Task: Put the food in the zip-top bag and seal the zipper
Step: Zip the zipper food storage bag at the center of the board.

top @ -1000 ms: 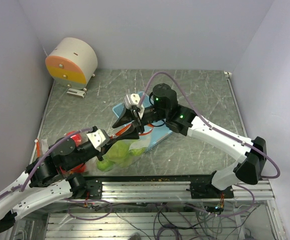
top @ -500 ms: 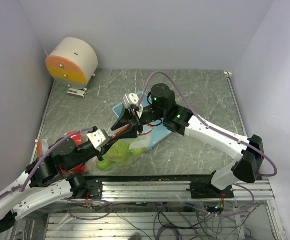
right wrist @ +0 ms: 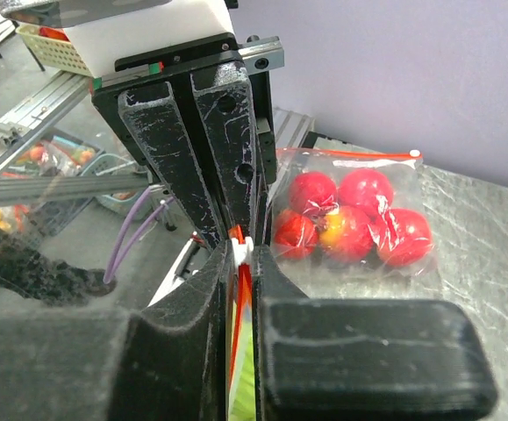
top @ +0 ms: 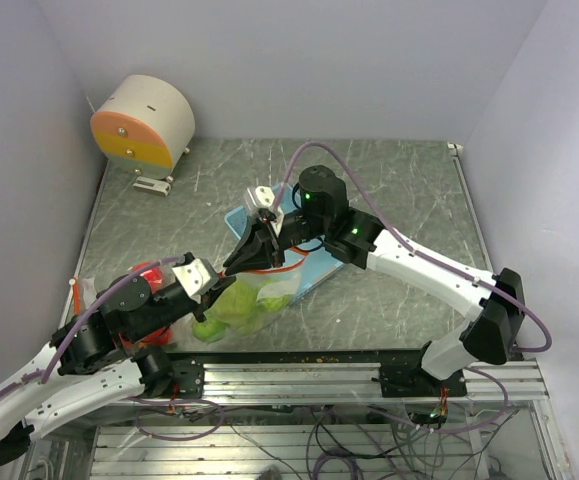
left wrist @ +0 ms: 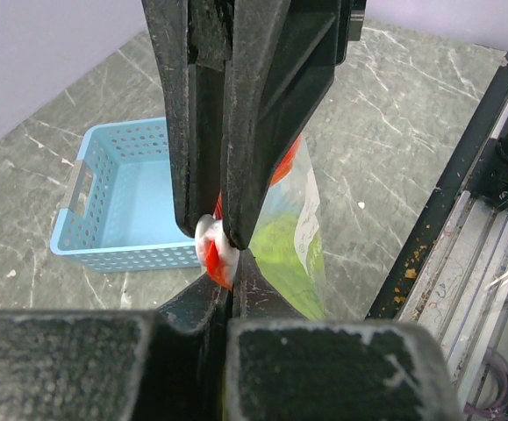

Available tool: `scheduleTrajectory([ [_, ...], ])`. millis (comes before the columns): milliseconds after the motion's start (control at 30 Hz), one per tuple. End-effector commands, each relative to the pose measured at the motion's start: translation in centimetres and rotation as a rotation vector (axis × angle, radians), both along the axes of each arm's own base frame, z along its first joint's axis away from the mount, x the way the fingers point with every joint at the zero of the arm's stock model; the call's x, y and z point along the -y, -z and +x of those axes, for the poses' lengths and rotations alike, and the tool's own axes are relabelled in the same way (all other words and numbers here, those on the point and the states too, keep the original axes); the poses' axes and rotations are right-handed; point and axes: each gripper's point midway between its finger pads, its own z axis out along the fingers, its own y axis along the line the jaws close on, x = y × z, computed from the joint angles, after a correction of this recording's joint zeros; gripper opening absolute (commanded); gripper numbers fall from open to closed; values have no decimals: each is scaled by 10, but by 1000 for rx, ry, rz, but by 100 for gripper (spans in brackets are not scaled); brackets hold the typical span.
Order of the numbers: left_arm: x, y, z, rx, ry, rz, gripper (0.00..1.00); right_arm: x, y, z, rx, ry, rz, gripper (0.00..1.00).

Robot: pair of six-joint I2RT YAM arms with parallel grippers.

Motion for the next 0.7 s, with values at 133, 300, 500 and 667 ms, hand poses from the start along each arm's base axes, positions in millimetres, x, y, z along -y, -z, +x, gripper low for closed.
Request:
scheduleTrajectory([
  [133,-11,-25,-2,41,-25,-71,7,3,5,9,15,28,-32,0],
  [300,-25,-38,-6,67,-44,-99,7,14,9,21,0,58,-37,0],
  [500,-33,-46,-9,79,-52,-125,7,23,22,32,-13,79,-72,0],
  [667,-40,-57,-12,92,-61,-137,7,29,38,46,-10,118,-117,0],
])
